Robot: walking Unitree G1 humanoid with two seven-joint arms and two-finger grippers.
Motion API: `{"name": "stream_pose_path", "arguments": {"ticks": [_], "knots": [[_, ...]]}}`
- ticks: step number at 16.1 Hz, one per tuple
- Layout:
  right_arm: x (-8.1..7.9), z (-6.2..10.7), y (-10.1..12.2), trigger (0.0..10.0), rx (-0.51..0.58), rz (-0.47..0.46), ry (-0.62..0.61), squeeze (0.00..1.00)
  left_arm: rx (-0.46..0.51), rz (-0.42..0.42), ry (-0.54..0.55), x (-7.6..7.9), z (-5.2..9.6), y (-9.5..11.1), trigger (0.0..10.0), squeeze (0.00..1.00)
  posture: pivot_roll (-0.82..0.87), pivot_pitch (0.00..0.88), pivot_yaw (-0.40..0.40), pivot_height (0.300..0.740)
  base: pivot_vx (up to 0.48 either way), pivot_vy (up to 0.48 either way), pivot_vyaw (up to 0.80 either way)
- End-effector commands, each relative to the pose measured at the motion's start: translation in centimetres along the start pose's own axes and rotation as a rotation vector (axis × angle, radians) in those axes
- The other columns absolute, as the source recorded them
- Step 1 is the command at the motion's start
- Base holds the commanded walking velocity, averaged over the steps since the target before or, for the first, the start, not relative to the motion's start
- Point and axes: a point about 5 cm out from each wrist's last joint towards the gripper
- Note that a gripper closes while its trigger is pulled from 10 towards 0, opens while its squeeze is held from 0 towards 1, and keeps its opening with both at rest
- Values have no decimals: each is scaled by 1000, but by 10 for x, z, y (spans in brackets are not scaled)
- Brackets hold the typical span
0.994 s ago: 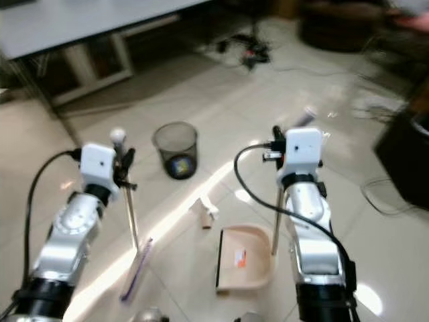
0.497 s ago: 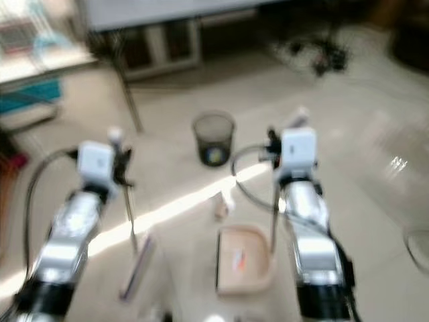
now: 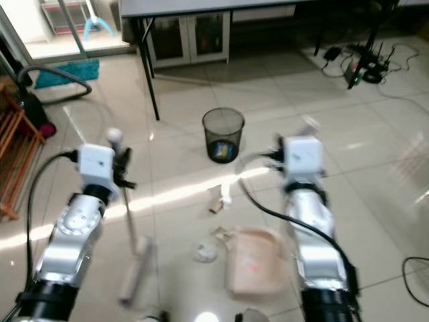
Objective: Sweep floor
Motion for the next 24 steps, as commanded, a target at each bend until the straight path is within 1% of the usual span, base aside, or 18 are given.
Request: {"name": "stream_pose_path", "arguments": {"ticks": [1, 3, 4, 7, 8, 10, 11, 14, 17, 18, 19, 20, 21, 23, 24], "knots": [[-1, 1, 5, 10000, 25, -34, 7, 0, 43, -23, 16, -4, -2, 12, 10000, 0, -19, 89, 51, 740, 0, 0, 0], [-1, 1, 7, 10000, 37, -52, 11, 0, 51, -22, 15, -3, -6, 15, 10000, 0, -19, 93, 49, 740, 0, 0, 0], [-1, 1, 9, 10000, 58, -70, 23, 0, 82, -12, -1, 0, -7, 21, 10000, 0, -18, 93, 51, 740, 0, 0, 0], [-2, 1, 9, 10000, 46, -139, 26, 0, 94, 6, -3, 1, -6, 23, 10000, 0, -19, 94, 53, 740, 0, 0, 0], [-2, -3, 11, 10000, 52, -164, 36, 0, 99, 18, -16, 2, -9, 26, 10000, 0, -24, 103, 59, 740, 292, 0, 0], [-2, -5, 15, 10000, 69, -126, 35, 0, 89, 14, -47, 7, -9, 24, 10000, 0, -27, 109, 69, 740, 322, 0, 0], [-2, -5, 16, 10000, 71, -126, 36, 0, 86, 13, -49, 7, -9, 24, 10000, 0, -27, 109, 69, 740, 345, 0, 0], [1, -2, 12, 10000, 53, -170, -37, 0, 85, 32, -49, 6, -8, 22, 10000, 0, -23, 105, 69, 740, 363, 0, 0], [5, -5, 15, 10000, 66, -187, -55, 0, 94, 32, -51, 6, -10, 25, 10000, 0, -25, 108, 60, 740, 371, 0, 0], [7, -5, 19, 10000, 84, -153, -44, 0, 97, 34, -48, 5, -10, 25, 10000, 0, -24, 108, 56, 740, 375, 0, 0], [5, -5, 21, 10000, 98, -111, -22, 0, 93, 32, -47, 5, -7, 22, 10000, 0, -28, 87, 52, 740, 379, 0, 800], [5, -5, 21, 10000, 100, -105, -20, 0, 91, 29, -48, 4, -7, 22, 10000, 0, -28, 84, 51, 740, 379, 0, 800], [4, -5, 22, 10000, 108, -119, -28, 0, 97, 41, -42, 4, -7, 21, 10000, 0, -28, 72, 50, 740, 379, 0, 0], [4, -6, 22, 10000, 104, -170, -30, 0, 93, 24, -47, 3, -6, 21, 10000, 0, -26, 59, 51, 740, 375, 0, 0], [3, -6, 21, 10000, 104, -159, -25, 0, 97, 24, -50, 3, -6, 21, 10000, 0, -25, 55, 50, 740, 0, 0, 0]]}}
Point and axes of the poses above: a point about 5 cm out from each wrist's last joint towards the gripper, its own z axis pointing back from the gripper into the wrist, its own y axis along the axis of the wrist's last joint, x = y × z, and after that the axes turned 15 degrees about z, right-handed
